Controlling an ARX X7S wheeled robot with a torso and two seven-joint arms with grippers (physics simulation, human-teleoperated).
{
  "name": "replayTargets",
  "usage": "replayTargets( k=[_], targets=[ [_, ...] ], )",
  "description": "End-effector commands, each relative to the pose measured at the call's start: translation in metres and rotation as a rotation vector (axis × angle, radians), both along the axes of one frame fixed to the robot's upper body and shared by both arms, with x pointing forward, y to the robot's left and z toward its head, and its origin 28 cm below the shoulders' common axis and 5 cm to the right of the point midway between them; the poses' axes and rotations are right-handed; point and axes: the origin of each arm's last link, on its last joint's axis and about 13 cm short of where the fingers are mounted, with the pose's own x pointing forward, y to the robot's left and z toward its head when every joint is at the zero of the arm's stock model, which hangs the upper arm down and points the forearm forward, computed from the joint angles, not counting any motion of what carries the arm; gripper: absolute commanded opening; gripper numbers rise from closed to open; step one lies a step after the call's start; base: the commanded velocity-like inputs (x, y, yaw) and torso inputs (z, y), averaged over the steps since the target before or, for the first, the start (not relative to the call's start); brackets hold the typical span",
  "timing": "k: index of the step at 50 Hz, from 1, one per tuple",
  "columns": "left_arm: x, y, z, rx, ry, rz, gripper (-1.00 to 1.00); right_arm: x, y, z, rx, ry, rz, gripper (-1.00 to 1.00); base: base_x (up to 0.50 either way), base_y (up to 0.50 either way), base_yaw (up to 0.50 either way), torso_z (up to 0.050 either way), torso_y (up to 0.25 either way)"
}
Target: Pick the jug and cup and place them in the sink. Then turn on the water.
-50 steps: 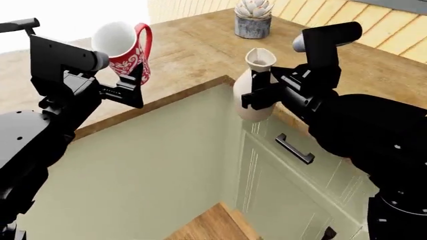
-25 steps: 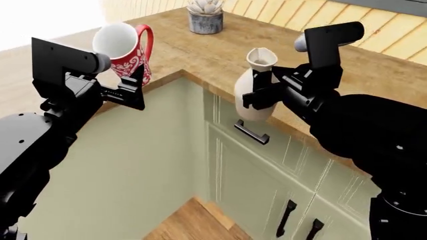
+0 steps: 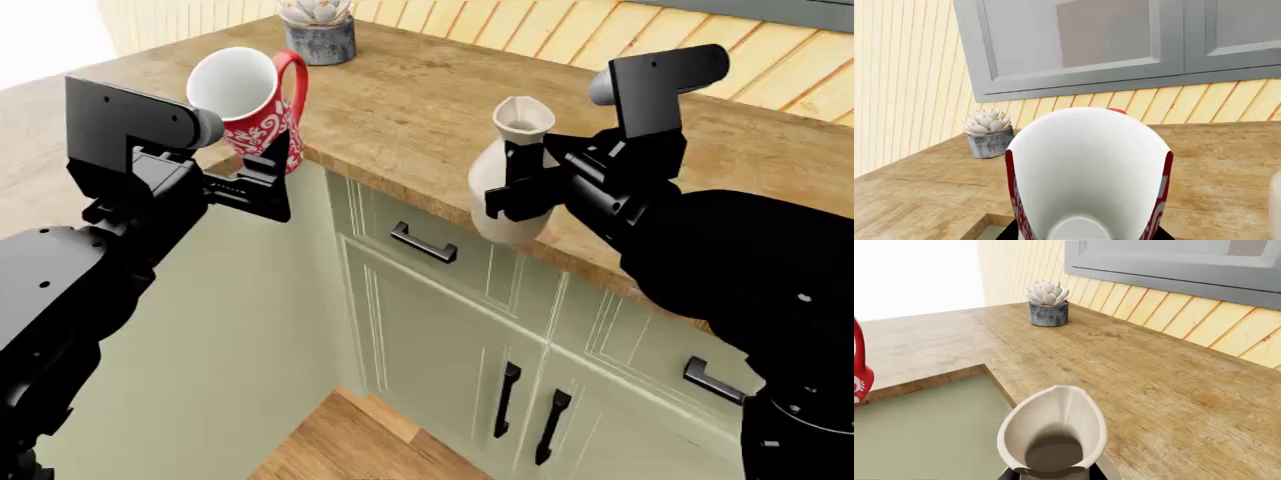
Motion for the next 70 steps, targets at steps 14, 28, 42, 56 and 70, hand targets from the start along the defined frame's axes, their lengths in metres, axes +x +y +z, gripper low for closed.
replayTargets(
  k=[14,28,42,56,70],
  targets=[
    [-0.0012,-0.0010,0.0012,-0.013,-0.003,-0.002,-1.00,-0.0017,-0.0028,0.0097,0.004,-0.045,-0.020,-1.00,-0.08,0.12,-0.50,0.001,0.001],
    [-0.0012,-0.0010,0.0007,-0.011,-0.002,-0.003,-1.00,-0.0015,-0.0030,0.0095,0.005,-0.045,-0.021,-1.00,-0.07,0.13,-0.50,0.001,0.001],
    [-0.0007,-0.0006,-0.0002,-0.015,-0.001,-0.001,-1.00,-0.0020,-0.0021,0.0097,0.004,-0.045,-0.019,-1.00,-0.06,0.14,-0.50,0.000,0.001],
    [-0.0018,-0.0014,0.0002,-0.013,-0.001,-0.003,-1.00,-0.0043,-0.0035,0.0092,0.008,-0.046,-0.022,-1.00,-0.05,0.14,-0.50,0.001,0.001],
    [-0.0022,-0.0003,-0.0001,-0.012,-0.001,0.000,-1.00,-0.0018,-0.0031,0.0075,0.011,-0.045,-0.023,-1.00,-0.03,0.14,-0.50,0.001,0.001]
  ],
)
